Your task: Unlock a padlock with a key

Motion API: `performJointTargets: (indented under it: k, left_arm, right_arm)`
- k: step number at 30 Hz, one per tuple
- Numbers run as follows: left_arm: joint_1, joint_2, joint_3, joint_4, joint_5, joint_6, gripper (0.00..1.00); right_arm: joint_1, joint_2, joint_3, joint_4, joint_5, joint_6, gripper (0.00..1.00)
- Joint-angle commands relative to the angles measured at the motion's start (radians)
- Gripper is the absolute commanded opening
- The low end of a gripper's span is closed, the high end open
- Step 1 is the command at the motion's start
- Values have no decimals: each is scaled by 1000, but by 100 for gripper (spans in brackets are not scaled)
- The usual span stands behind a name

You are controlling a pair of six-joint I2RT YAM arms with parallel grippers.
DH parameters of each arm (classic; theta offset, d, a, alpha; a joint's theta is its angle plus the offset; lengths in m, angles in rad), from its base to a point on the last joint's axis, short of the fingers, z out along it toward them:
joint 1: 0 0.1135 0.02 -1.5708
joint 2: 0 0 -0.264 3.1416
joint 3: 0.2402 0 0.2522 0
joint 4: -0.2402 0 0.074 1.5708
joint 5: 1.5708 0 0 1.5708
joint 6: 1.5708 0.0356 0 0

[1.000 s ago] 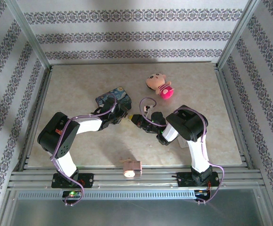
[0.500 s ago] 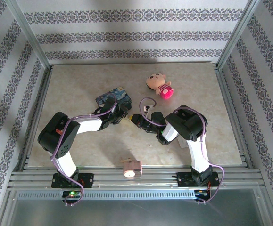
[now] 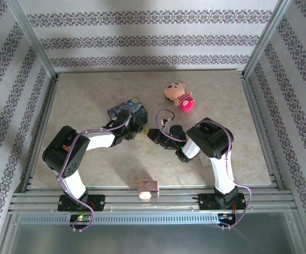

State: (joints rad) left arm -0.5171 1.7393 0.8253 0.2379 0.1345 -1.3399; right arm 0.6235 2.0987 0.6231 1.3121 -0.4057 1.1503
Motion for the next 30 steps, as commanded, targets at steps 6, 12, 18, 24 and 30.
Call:
performJointTargets:
  k: [6, 12, 18, 24, 30]
  left_arm:
    - [-103, 25, 12, -80, 260, -28, 4]
    - [-106, 10, 21, -99, 251, -15, 4]
    - [-108, 7, 22, -101, 248, -12, 4]
    - [-114, 23, 35, -101, 260, -7, 3]
    - [-118, 24, 38, -105, 265, -7, 3]
  right_arm:
    - [2, -59, 76, -33, -7, -70, 0]
    - [-12, -47, 104, -59, -48, -89, 0]
    - [-24, -40, 116, -62, -93, -108, 0]
    - [-31, -45, 122, -60, -104, -116, 0]
    - [-36, -48, 143, -61, -111, -109, 0]
